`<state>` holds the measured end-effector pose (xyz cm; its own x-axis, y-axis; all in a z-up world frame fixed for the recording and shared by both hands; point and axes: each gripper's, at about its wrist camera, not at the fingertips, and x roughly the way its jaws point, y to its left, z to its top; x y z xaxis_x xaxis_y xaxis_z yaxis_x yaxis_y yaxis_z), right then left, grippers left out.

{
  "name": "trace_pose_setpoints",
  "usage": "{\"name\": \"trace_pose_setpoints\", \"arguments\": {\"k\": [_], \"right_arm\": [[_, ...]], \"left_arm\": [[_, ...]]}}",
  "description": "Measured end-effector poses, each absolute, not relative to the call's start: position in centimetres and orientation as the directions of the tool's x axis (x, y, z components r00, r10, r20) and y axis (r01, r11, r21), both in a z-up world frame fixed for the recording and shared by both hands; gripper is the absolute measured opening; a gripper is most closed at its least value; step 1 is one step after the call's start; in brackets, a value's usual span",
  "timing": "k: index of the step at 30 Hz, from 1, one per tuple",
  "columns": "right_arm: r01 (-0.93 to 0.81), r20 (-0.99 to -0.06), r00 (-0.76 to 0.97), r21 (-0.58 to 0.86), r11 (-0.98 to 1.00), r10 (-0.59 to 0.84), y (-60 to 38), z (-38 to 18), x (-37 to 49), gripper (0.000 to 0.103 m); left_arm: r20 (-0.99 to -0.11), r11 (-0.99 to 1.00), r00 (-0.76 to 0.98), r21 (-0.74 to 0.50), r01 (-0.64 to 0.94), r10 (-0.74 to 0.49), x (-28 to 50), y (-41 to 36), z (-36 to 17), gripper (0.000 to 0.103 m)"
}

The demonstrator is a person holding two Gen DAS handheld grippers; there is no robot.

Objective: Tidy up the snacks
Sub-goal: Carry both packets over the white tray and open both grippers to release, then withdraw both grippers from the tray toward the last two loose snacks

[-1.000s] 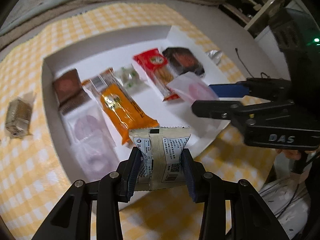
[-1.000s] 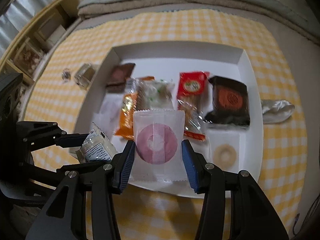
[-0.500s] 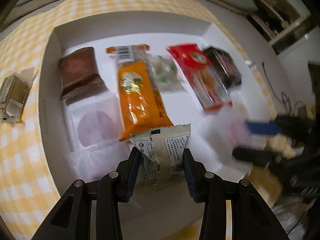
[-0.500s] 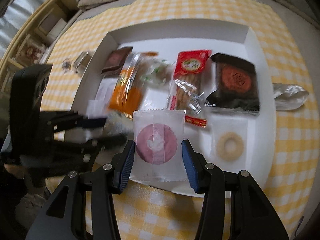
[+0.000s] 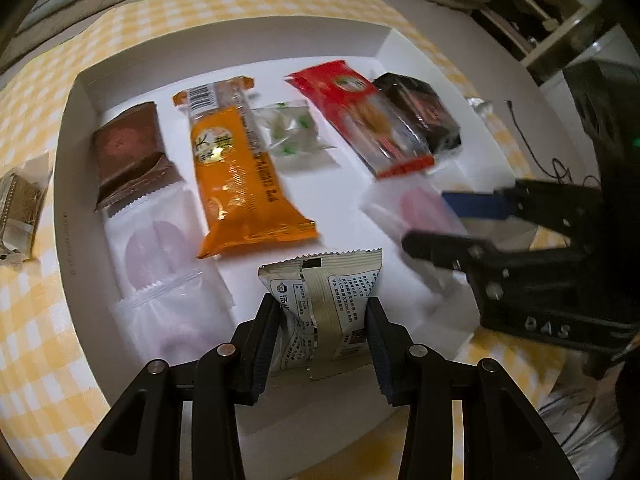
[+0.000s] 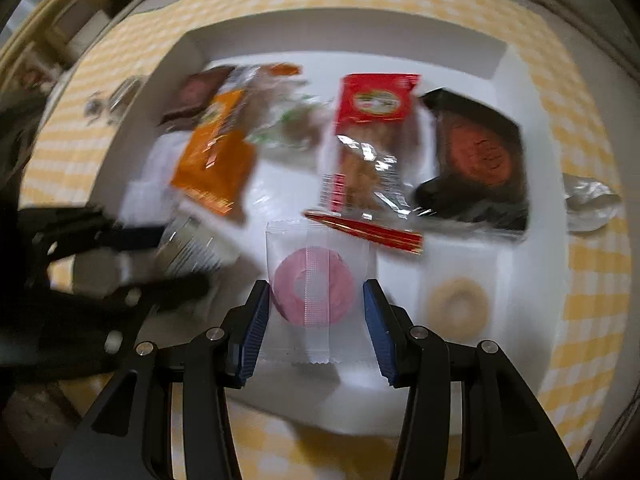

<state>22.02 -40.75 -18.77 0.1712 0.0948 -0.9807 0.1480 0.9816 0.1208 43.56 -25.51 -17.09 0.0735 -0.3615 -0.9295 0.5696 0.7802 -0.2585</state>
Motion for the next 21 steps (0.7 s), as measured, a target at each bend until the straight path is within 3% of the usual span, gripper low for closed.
{"name": "trace_pose_setpoints", "arguments": {"k": [7,11,12,21], "right_arm": [[0.092,-0.98,0.159,0.135,0.987,0.119,-40.2,-18.2,21.9,0.055],[0.096,-0.98,0.162,0.128,0.987,0.112,-40.0,-17.8,21.5,0.064],[0.103,-0.98,0.17,0.124,0.987,0.105,-40.0,-17.6,21.4,0.065],[0.143,-0.971,0.224,0.111,0.983,0.077,-40.4,-15.1,20.6,0.066]], "left_arm": [[-0.931,0.774,0.102,-0.226,0.591,-0.35,43.0,-25.7,-16.6,0.044],[-0.93,0.777,0.12,-0.213,0.593,-0.347,42.6,-25.4,-16.0,0.061],[-0.929,0.775,0.126,-0.209,0.596,-0.347,42.4,-25.4,-15.8,0.061],[-0.924,0.769,0.149,-0.195,0.609,-0.353,41.1,-24.7,-14.4,0.066]]}}
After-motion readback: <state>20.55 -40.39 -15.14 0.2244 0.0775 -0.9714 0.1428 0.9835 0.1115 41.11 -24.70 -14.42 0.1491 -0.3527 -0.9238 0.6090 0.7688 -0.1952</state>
